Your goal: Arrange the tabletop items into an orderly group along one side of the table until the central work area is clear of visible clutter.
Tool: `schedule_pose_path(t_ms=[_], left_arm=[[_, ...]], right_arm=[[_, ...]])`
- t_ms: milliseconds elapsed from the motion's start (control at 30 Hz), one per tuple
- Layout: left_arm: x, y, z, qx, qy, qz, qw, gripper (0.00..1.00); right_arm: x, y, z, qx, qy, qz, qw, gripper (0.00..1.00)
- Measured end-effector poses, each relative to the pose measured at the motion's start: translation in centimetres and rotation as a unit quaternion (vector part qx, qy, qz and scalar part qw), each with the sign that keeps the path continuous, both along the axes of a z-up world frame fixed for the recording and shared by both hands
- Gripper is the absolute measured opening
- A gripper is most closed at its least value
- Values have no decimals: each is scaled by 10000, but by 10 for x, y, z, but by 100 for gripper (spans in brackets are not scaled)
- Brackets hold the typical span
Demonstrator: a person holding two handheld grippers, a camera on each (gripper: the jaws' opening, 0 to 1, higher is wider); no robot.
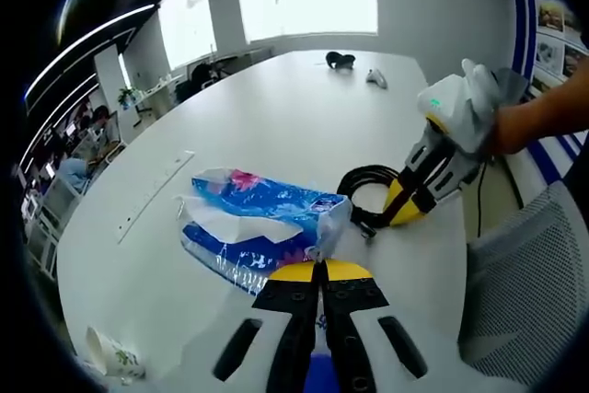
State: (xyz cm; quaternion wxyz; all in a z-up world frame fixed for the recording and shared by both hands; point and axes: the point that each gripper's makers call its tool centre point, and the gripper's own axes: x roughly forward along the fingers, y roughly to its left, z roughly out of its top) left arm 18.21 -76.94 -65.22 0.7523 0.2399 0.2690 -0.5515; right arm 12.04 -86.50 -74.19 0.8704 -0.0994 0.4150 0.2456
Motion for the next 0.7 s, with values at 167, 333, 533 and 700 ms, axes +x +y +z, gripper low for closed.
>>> schedule_pose_path(t_ms=[167,333,533,700], left_arm=[[-1,-3,-1,4,11,-34,10000,0],[-2,-5,-2,-9,30,-43,10000,0],[-3,-7,-3,7,38,-73,10000,0],[-4,-9,-5,24,52,-106,9999,0]], right_arm=[[0,-1,3,404,97,-287,9987,11],[-1,-3,7,658,122,-498,9965,16],[4,-7,18,710,-43,-584,9958,16],[13,-8,34,729,-309,-598,9951,16]])
